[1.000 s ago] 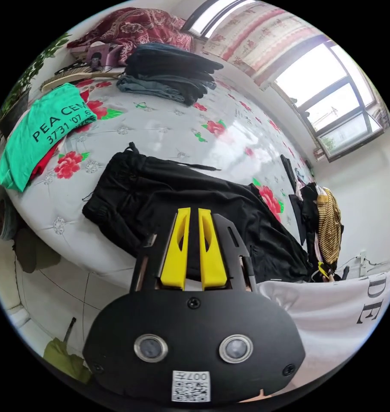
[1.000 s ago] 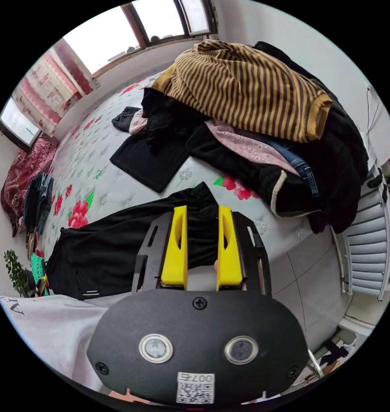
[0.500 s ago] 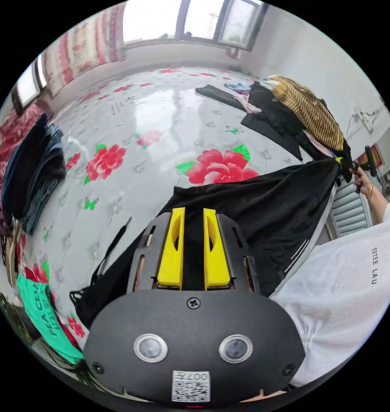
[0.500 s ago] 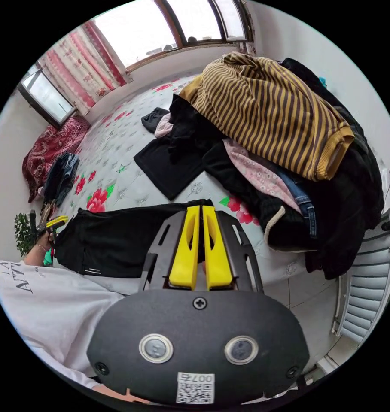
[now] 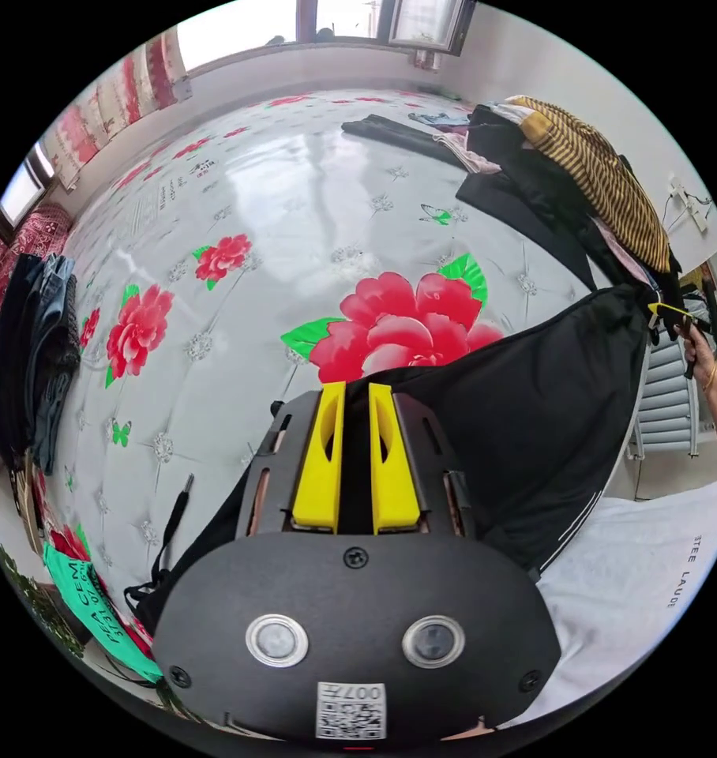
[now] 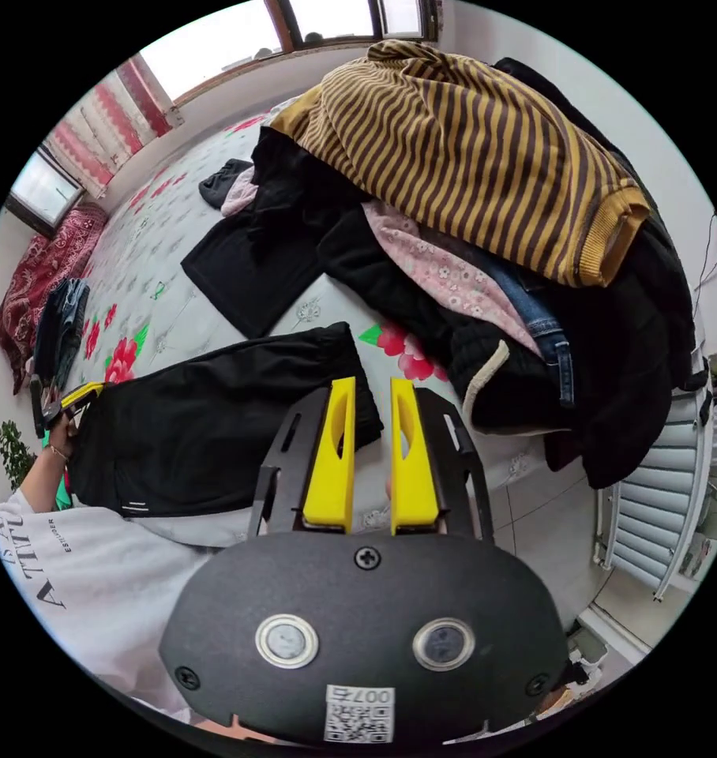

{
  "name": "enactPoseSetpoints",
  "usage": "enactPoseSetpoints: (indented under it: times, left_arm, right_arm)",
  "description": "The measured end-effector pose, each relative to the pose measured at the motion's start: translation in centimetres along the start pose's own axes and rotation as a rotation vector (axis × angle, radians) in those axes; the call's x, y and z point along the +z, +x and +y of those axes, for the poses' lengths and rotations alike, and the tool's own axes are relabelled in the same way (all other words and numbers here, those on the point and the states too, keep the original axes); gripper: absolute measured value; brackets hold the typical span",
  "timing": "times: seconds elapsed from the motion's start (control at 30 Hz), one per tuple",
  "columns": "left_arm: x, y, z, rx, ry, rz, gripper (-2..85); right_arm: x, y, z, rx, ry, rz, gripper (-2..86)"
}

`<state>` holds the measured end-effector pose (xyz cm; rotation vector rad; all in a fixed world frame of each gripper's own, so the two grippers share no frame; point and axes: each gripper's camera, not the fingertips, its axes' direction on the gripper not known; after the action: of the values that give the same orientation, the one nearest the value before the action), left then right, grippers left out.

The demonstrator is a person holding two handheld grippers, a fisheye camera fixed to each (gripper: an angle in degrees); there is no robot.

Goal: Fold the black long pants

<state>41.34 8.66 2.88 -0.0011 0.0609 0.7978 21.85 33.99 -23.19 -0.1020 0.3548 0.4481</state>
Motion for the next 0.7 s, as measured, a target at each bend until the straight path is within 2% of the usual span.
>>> enactPoseSetpoints:
  times: [0.1,0.17,0.3,0.37,0.53,0.7]
  left_arm:
    - [-2.5,-0.4,2.5,-0.030,0.051,0.021,5.4]
    - [-3.7,-0.2,4.5,-0.041,0.070,0.037,5.2]
    - [-3.1,0.8,9.4,-0.066,-0.019,0.076,5.1]
    - [-2.4,0.4,11.3,-0.127,-0.071,0.094,5.0]
    - [-4.3,-3.7,16.5,-0.419,0.030,0.213,4.3]
    - [-6.0,-7.4,21.9,-0.660,0.117,0.239,4.4]
  right_arm:
    - [-1.2,2.2,2.4,0.090,0.067,-0.066,6.2]
    - [-0.1,4.4,3.8,0.185,0.084,-0.191,7.7]
    - [3.1,6.0,4.6,0.277,0.037,-0.336,9.5]
    - [3.3,6.6,6.0,0.339,0.084,-0.380,10.1]
    - [5.8,8.5,10.7,0.454,0.088,-0.515,10.0]
    - [7.6,9.8,12.9,0.592,0.249,-0.670,8.5]
